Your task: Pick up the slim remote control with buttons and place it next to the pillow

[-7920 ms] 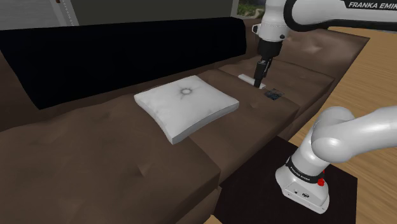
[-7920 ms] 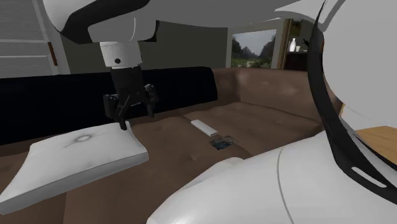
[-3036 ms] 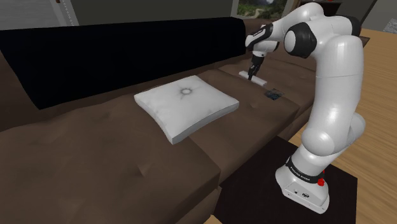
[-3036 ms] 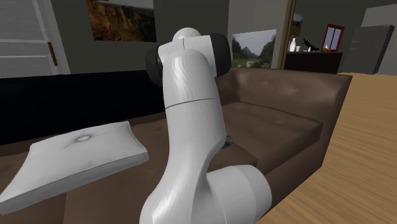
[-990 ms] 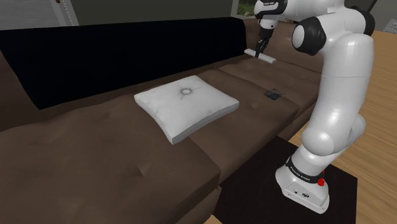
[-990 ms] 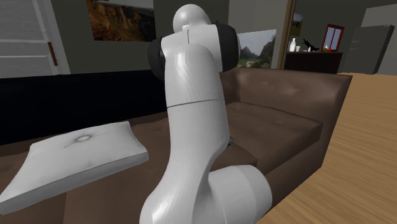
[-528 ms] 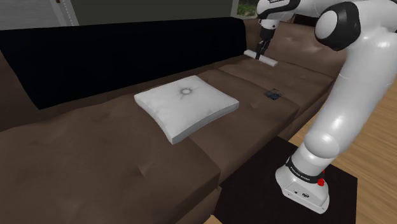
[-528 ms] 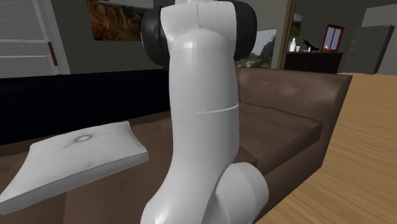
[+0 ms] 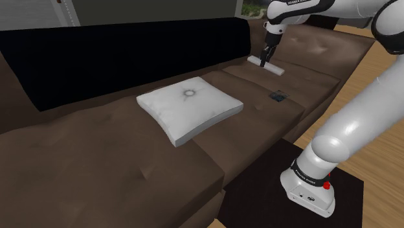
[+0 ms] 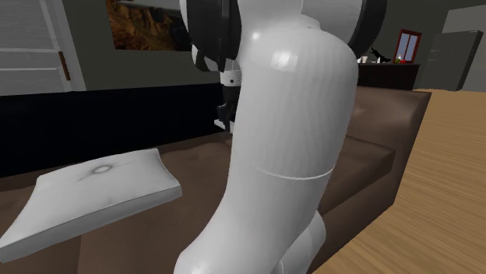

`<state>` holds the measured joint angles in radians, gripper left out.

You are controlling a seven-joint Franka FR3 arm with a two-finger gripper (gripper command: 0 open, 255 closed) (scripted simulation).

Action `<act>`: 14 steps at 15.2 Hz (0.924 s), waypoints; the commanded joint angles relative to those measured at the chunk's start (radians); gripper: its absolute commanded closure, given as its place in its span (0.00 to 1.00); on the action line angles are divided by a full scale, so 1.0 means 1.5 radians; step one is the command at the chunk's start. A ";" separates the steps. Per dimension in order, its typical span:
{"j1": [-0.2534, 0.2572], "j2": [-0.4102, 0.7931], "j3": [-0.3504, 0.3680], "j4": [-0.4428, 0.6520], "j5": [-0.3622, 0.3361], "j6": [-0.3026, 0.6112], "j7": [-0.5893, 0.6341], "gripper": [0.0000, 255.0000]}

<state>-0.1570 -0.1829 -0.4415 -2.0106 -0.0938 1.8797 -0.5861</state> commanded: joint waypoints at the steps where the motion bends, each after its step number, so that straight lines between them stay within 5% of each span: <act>1: 0.004 -0.053 0.020 -0.050 -0.020 -0.001 0.034 1.00; 14: 0.022 -0.337 0.173 -0.291 -0.033 -0.056 0.220 1.00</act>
<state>-0.1268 -0.6641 -0.1970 -2.4265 -0.1475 1.8006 -0.2734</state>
